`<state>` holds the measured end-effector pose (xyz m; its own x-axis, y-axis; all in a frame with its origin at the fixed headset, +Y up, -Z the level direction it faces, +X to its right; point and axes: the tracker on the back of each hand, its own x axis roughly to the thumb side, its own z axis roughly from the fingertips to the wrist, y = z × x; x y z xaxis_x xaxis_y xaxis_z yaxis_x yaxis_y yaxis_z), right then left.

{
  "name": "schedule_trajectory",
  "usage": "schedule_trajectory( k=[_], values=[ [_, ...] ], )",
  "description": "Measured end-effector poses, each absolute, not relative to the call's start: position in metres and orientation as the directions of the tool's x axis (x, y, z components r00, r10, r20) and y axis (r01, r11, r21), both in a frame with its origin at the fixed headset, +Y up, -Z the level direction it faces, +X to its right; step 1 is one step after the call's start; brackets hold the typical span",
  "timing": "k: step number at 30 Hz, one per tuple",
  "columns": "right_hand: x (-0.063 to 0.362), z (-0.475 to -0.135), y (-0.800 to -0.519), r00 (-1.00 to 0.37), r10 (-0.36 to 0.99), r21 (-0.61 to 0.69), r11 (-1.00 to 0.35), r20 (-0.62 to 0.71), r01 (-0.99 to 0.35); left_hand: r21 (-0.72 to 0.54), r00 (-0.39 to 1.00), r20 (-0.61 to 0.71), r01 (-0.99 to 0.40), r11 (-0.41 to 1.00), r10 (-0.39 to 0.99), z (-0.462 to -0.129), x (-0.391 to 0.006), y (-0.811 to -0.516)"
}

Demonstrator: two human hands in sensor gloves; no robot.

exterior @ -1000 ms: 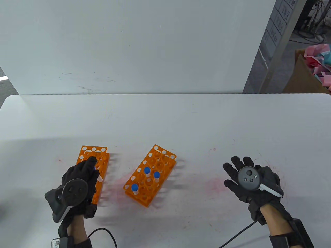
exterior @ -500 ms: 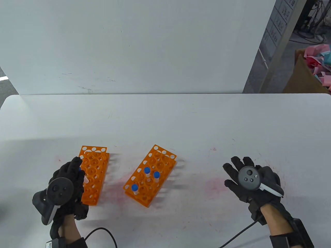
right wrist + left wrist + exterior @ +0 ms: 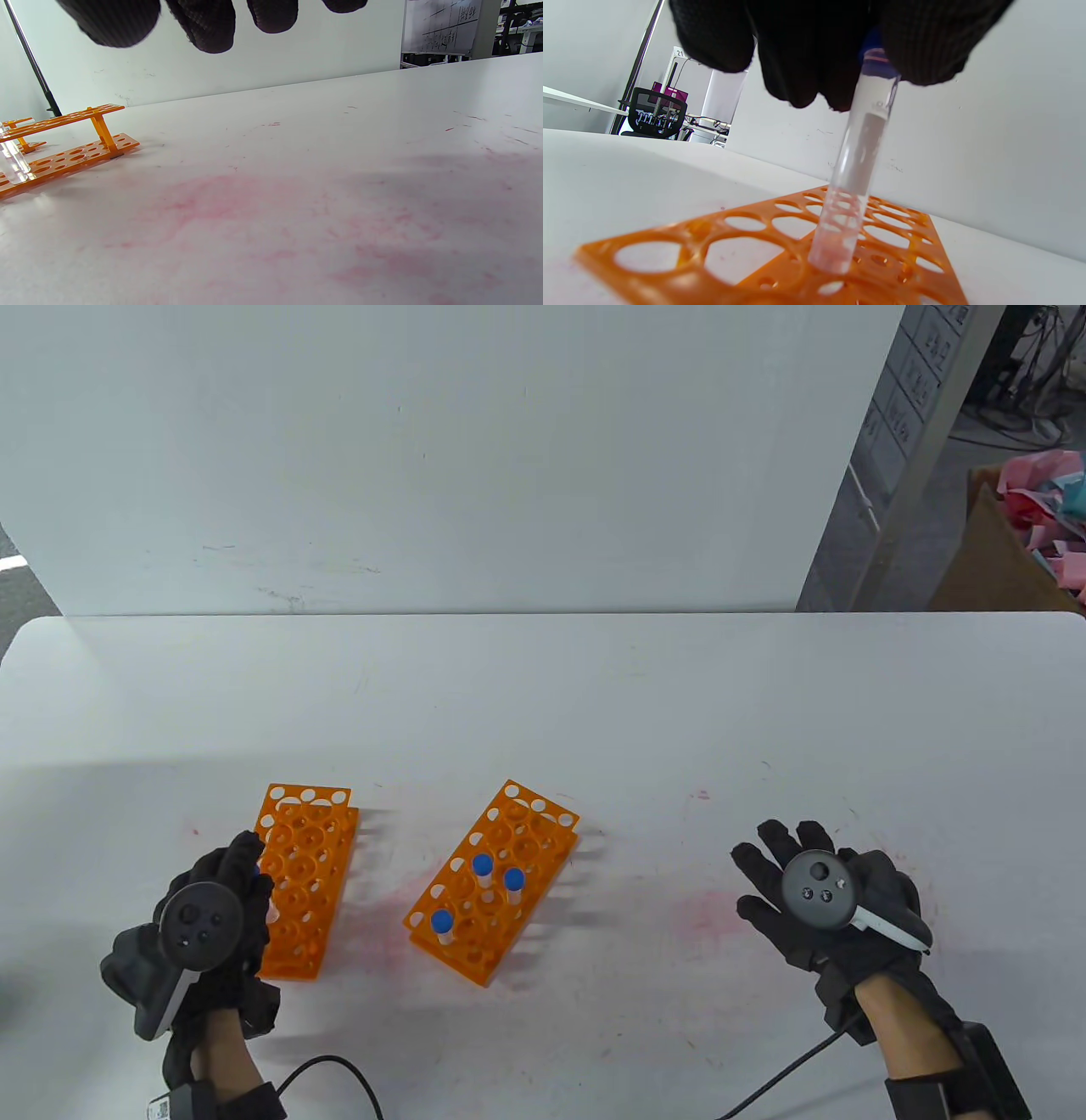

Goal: Transfer 4 test tubes between racks (Left hand only)

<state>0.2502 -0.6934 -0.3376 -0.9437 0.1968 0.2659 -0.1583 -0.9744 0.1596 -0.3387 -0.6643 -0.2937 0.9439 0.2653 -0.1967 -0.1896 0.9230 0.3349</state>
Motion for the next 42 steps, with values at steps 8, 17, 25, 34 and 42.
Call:
schedule_trajectory(
  k=[8,17,25,34,42],
  values=[
    [0.2498,-0.3374,-0.6934,-0.944,0.195,0.168,-0.974,0.267,-0.153,0.206,0.955,-0.213,-0.164,0.965,0.208,-0.3004,-0.3371,-0.6704],
    [0.2502,-0.3379,-0.6932,-0.942,0.203,0.175,-0.971,0.266,-0.16,0.151,0.952,-0.228,-0.173,0.973,0.205,-0.3023,-0.3376,-0.673],
    [0.249,-0.3374,-0.6923,-0.941,0.205,0.184,-0.97,0.27,-0.159,0.155,0.943,-0.241,-0.194,0.969,0.227,-0.3019,-0.3392,-0.6727],
    [0.2499,-0.3363,-0.692,-0.942,0.204,0.188,-0.97,0.268,-0.157,0.156,0.942,-0.245,-0.196,0.968,0.23,-0.3019,-0.3376,-0.6732],
    [0.2498,-0.3366,-0.6919,-0.941,0.207,0.192,-0.969,0.267,-0.158,0.157,0.941,-0.249,-0.194,0.968,0.229,-0.3021,-0.3368,-0.6731]
  ],
)
